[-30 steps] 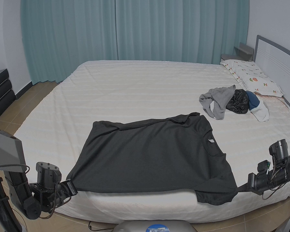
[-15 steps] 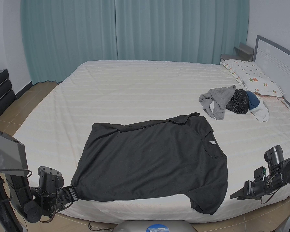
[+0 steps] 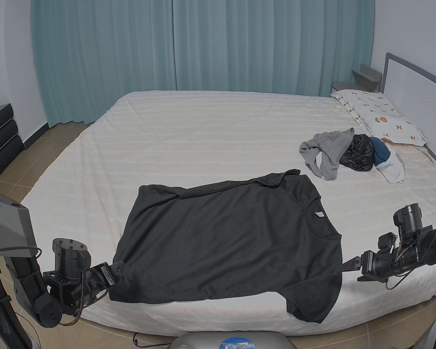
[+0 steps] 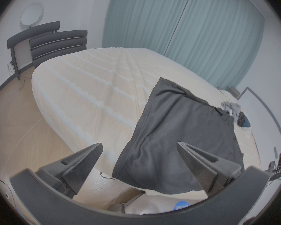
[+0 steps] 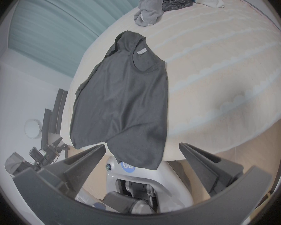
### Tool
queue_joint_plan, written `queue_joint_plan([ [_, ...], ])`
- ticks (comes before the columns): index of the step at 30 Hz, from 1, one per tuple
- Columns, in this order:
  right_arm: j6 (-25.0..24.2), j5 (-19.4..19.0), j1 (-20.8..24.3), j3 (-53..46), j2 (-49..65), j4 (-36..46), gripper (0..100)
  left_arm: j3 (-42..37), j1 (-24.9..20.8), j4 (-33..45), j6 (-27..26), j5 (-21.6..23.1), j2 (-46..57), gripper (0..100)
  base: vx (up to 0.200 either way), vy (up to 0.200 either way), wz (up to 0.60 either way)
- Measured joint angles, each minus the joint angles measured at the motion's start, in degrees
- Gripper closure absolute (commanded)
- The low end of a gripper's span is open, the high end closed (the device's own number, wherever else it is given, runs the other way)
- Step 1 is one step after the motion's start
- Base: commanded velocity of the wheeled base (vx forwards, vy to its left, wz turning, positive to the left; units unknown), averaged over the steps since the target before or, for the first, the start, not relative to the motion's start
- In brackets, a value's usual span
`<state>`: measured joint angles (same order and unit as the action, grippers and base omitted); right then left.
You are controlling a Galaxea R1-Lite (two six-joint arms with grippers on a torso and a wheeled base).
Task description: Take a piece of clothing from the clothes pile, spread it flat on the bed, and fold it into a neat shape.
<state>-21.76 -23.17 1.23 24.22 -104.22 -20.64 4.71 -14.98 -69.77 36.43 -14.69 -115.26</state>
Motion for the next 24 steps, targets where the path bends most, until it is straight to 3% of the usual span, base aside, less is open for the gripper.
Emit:
queue_joint_plan([
  [6, -5.0, -2.3, 0.5, 2.8, -0.5, -1.1, 0, 2.6, 0.3, 0.0, 5.0, 0.2, 0.9, 0, 0.000, 0.000, 0.00],
  [10, -5.6, -3.8, 0.6, 3.7, -0.5, -1.2, 0, 3.4, 0.4, 0.0, 6.2, 1.0, 1.0, 0, 0.000, 0.000, 0.00],
  [13, -6.3, -5.3, 0.6, 3.9, -0.5, -1.8, 0, 3.7, 0.9, 0.0, 8.1, 3.6, 1.1, 0, 0.000, 0.200, 0.00],
  [16, -8.6, -6.7, 0.6, 4.0, -0.5, -2.9, 0, 3.8, 1.7, 0.0, 8.7, 4.9, 1.3, 0, 0.000, 0.200, 0.00],
  [24, -9.5, -7.3, 0.6, 3.5, -0.7, -4.7, 0, 4.3, 2.6, -0.1, 9.0, 5.6, 1.4, 0, 0.000, 0.000, 0.00],
])
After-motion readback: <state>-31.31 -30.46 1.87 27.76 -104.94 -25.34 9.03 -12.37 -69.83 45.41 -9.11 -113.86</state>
